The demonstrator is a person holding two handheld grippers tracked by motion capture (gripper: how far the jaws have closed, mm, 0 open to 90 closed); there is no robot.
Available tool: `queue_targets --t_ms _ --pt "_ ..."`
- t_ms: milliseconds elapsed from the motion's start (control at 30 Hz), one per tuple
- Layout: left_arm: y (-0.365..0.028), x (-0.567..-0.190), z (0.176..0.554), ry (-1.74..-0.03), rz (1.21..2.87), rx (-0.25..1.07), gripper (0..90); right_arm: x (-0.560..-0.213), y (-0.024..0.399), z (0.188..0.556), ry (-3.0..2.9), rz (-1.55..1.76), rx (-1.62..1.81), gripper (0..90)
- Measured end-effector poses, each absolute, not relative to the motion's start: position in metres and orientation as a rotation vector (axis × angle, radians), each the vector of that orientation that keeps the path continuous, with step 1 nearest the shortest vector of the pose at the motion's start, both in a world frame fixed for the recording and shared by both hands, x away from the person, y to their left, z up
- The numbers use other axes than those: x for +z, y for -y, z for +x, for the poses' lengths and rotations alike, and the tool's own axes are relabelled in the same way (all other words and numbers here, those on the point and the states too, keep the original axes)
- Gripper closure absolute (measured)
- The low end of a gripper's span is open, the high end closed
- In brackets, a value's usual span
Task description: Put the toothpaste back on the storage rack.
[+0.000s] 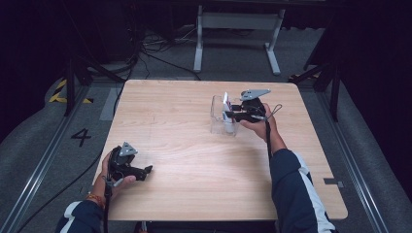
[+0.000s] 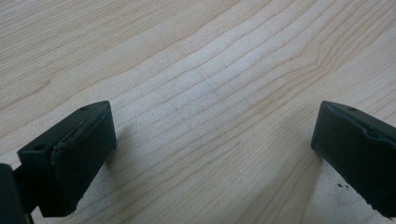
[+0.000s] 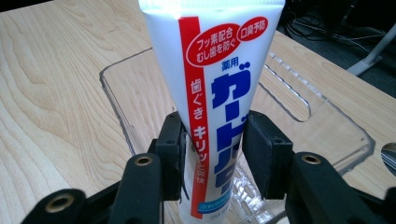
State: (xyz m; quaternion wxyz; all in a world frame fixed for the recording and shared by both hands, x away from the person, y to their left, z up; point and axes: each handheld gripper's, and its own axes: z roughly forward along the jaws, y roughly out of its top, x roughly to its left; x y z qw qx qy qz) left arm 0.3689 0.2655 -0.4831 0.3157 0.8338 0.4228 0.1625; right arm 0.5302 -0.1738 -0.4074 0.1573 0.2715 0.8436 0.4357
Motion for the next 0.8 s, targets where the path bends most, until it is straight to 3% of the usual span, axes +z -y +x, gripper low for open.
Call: queue_targets --t_ms 233,800 --pt "-0.265 -0.483 0.369 -1.114 2.196 0.428 0.5 -0.405 0.176 0.529 -2.397 0.787 1.282 56.7" --pt "-0.266 -0.483 0.369 -1.113 2.196 0.428 0.4 -0.395 0.181 0.521 -2.386 0.768 1.265 56.2"
